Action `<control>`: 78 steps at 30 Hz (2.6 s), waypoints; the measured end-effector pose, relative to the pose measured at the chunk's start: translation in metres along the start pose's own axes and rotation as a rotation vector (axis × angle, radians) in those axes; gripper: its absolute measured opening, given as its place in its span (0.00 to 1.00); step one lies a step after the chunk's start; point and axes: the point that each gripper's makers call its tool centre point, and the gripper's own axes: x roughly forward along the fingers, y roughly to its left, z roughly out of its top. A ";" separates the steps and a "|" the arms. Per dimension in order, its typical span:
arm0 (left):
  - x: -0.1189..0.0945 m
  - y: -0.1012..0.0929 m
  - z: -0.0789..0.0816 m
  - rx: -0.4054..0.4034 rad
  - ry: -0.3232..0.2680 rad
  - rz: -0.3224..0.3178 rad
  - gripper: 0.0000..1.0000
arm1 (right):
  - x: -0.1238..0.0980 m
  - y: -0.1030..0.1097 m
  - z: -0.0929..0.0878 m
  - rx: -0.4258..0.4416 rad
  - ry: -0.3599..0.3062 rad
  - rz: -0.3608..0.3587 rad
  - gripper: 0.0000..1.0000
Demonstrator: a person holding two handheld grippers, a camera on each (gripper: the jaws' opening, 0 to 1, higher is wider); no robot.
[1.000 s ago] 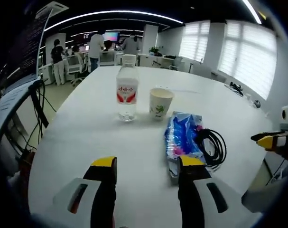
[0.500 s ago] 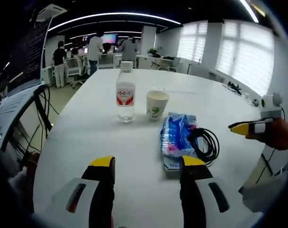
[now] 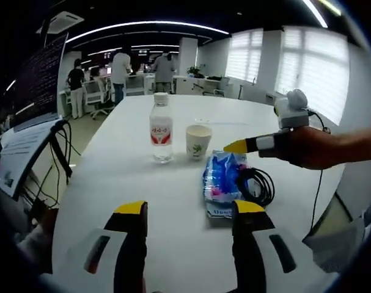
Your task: Arrange the tabletop items into an orderly group along one side of the table until the central work area is clear of visible clutter.
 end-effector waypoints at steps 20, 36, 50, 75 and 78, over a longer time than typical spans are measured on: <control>-0.022 0.017 0.001 -0.044 -0.030 0.069 0.53 | 0.061 -0.010 0.018 -0.079 0.009 -0.037 0.57; -0.022 0.023 0.000 -0.065 -0.037 0.059 0.51 | 0.064 -0.008 0.028 -0.115 -0.016 -0.041 0.37; -0.023 0.027 -0.004 -0.081 -0.031 0.057 0.51 | 0.076 0.004 0.028 -0.121 -0.010 -0.018 0.36; -0.020 0.026 -0.001 -0.082 -0.032 0.051 0.51 | 0.082 0.013 0.020 -0.066 0.035 0.017 0.39; -0.020 0.026 0.000 -0.080 -0.032 0.050 0.51 | 0.079 0.009 0.023 -0.044 0.020 0.014 0.45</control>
